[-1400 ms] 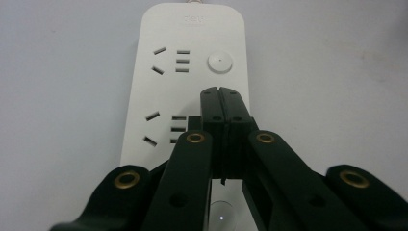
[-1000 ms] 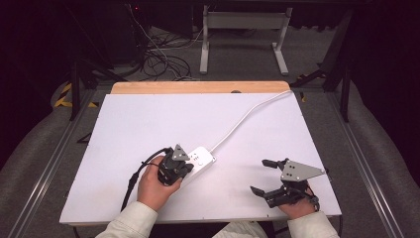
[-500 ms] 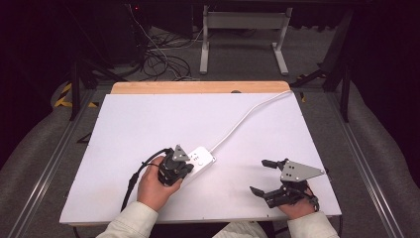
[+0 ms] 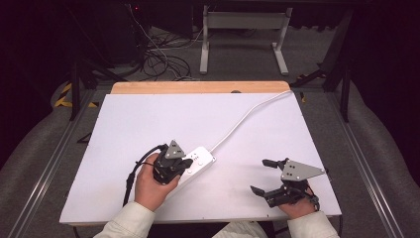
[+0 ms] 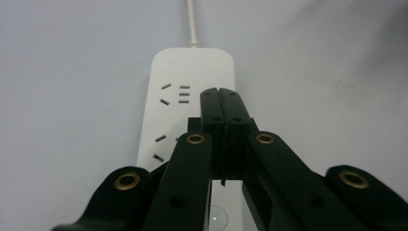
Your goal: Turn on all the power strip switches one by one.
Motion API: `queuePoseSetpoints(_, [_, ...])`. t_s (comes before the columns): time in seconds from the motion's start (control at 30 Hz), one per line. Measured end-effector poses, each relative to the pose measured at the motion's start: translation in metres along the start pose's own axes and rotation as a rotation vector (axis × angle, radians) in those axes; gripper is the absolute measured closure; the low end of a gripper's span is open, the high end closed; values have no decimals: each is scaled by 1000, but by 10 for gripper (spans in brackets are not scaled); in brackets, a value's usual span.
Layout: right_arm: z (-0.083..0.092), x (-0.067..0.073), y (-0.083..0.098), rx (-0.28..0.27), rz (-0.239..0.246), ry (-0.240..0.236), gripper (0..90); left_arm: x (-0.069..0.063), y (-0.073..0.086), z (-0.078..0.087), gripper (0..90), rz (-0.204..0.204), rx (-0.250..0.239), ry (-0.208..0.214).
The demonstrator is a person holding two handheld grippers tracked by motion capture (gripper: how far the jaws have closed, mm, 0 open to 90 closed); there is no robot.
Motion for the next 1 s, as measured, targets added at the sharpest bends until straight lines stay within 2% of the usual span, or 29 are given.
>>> queuePoseSetpoints(0.5, [1, 0, 0, -1, 0, 2, 94, 0, -3, 0, 900, 7, -2, 20])
queuePoseSetpoints(0.63, [0, 1, 0, 1, 1, 0, 94, -1, -8, 0, 900, 18, -17, 42])
queuePoseSetpoints(0.9, [0, 1, 0, 3, -1, 0, 94, -3, -17, -15, 900, 23, -12, 72])
queuePoseSetpoints(1.0, [0, 0, 1, 2, -1, -2, 94, -2, -18, -22, 900, 21, -3, 69])
Point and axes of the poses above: each handheld gripper's, and its own axes: z roughly backward along the jaws, y roughly out of its underside, x roughly to its left, the point moved 7 cm from there along -z, roughly forward along the jaws, and after that the axes turned 4 degrees about x, right-handed, at the moved point
